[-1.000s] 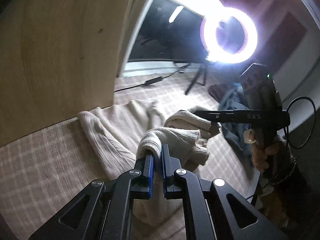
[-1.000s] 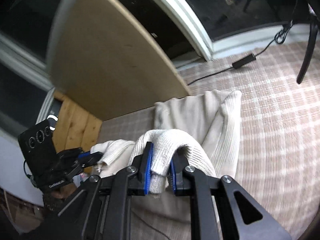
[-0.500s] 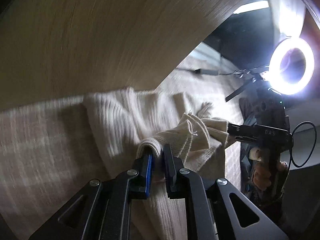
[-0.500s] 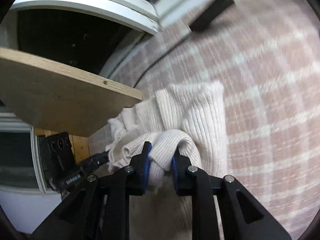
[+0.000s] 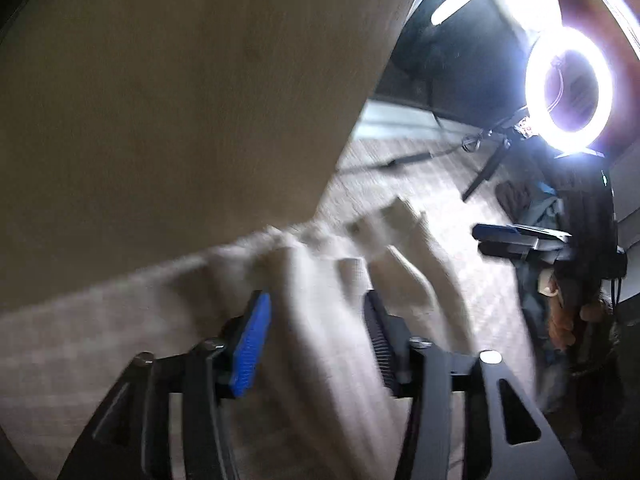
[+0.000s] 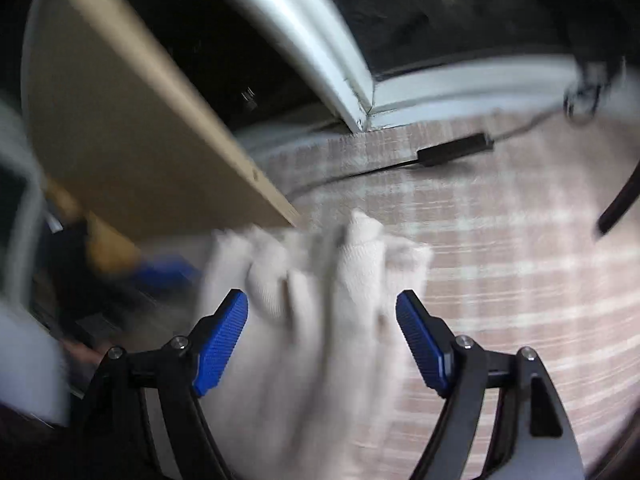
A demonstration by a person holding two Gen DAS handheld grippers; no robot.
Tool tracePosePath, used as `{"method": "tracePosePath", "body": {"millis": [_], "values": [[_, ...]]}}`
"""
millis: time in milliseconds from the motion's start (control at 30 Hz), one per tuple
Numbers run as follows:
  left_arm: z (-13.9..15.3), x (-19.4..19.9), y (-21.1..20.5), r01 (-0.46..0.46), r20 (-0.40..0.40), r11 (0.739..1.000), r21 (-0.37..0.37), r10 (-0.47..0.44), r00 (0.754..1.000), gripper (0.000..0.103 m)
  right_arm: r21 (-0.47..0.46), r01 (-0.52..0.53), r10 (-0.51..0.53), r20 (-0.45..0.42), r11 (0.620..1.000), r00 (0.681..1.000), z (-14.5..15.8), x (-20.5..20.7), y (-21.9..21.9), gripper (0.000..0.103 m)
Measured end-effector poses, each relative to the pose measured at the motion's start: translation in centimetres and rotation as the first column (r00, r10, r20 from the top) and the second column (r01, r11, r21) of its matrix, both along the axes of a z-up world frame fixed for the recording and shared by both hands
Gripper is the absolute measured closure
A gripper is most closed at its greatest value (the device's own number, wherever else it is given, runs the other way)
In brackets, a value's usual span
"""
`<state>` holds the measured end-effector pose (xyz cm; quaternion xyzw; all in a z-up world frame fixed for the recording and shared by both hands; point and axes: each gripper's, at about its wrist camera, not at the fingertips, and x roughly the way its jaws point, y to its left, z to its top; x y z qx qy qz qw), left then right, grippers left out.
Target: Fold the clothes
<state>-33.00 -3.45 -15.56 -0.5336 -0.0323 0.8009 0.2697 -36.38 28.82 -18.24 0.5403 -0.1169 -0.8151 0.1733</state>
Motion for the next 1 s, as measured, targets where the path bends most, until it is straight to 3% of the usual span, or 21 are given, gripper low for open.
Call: {"method": "tracePosePath", "body": {"millis": [67, 133, 300, 333, 367, 400, 433, 467, 533, 633, 733, 767, 833, 900, 933, 967, 1000], "values": [[-0.6, 0.1, 0.4, 0.017, -0.016, 1.000, -0.025, -0.018, 1.000, 0.036, 0.109, -0.069, 0.073, -0.038, 0.992, 0.997, -0.3, 0.7, -1.6, 0.027], [-1.1, 0.3, 0.8, 0.035, -0.031, 0.998, -0.051, -0.036, 0.999, 0.036, 0.171, -0.110, 0.119, -0.048, 0.979, 0.992, -1.1, 0.6, -2.6, 0.027], [-2.6, 0.3, 2.2, 0.077, -0.056, 0.992, -0.103, -0.083, 0.995, 0.038, 0.205, -0.121, 0.126, -0.015, 0.971, 0.992, -3.7, -1.2, -3.1, 0.027], [-3.1, 0.0, 2.8, 0.085, -0.057, 0.990, -0.116, -0.092, 0.994, 0.039, 0.201, -0.126, 0.131, -0.012, 0.971, 0.991, -4.1, -1.5, -3.2, 0.032], [-3.6, -0.3, 3.4, 0.092, -0.058, 0.987, -0.129, -0.101, 0.993, 0.051, 0.185, -0.137, 0.141, -0.010, 0.973, 0.990, -4.3, -1.7, -3.2, 0.039], [-4.1, -0.5, 3.7, 0.099, -0.048, 0.988, -0.122, -0.105, 0.993, 0.063, 0.165, -0.151, 0.153, 0.000, 0.975, 0.988, -4.6, -1.9, -3.3, 0.055], [-4.6, -0.7, 4.0, 0.105, -0.038, 0.988, -0.115, -0.110, 0.993, 0.091, 0.150, -0.162, 0.161, 0.015, 0.975, 0.987, -5.0, -2.1, -3.3, 0.064], [-5.0, -0.9, 4.3, 0.111, -0.028, 0.988, -0.108, -0.115, 0.993, 0.097, 0.148, -0.165, 0.163, 0.025, 0.975, 0.986, -5.2, -2.2, -3.3, 0.067], [-5.3, -0.9, 4.5, 0.122, -0.030, 0.988, -0.097, -0.125, 0.992, 0.097, 0.122, -0.160, 0.156, 0.039, 0.980, 0.987, -5.5, -2.4, -2.9, 0.077], [-3.9, -0.1, 3.2, 0.081, -0.072, 0.995, -0.060, -0.086, 0.994, 0.097, -0.033, -0.091, 0.093, 0.047, 0.995, 0.995, -5.1, -2.5, -0.3, 0.085], [-3.7, -0.1, 1.7, 0.040, -0.069, 0.999, -0.013, -0.041, 0.997, 0.097, -0.155, -0.026, 0.036, 0.065, 0.988, 0.997, -5.1, -2.7, 1.9, 0.086], [-4.4, -0.4, 1.5, 0.036, -0.051, 0.999, -0.012, -0.036, 0.998, 0.096, -0.124, -0.023, 0.033, 0.075, 0.992, 0.997, -5.7, -2.8, 2.0, 0.086], [-6.0, -1.1, 1.5, 0.022, -0.004, 0.999, -0.033, -0.022, 1.000, 0.085, -0.070, -0.031, 0.038, 0.095, 0.997, 0.995, -6.7, -3.2, 1.7, 0.071], [-6.2, -1.2, 1.7, 0.013, -0.017, 0.999, -0.050, -0.014, 1.000, 0.081, 0.001, -0.023, 0.023, 0.087, 1.000, 0.996, -6.4, -3.3, 1.3, 0.063], [-5.7, -1.0, 1.6, 0.001, -0.037, 0.998, -0.060, -0.004, 0.999, 0.073, 0.047, -0.020, 0.016, 0.074, 0.999, 0.997, -5.9, -3.2, 1.0, 0.057], [-5.1, -0.8, 1.6, -0.022, -0.066, 0.996, -0.091, 0.016, 0.998, 0.058, 0.105, -0.020, 0.014, 0.054, 0.994, 0.998, -5.3, -3.0, 0.6, 0.054], [-4.7, -0.5, 1.7, -0.048, -0.101, 0.990, -0.134, 0.035, 0.994, 0.049, 0.171, -0.018, 0.013, 0.030, 0.985, 0.999, -4.7, -2.7, 0.3, 0.045]]}}
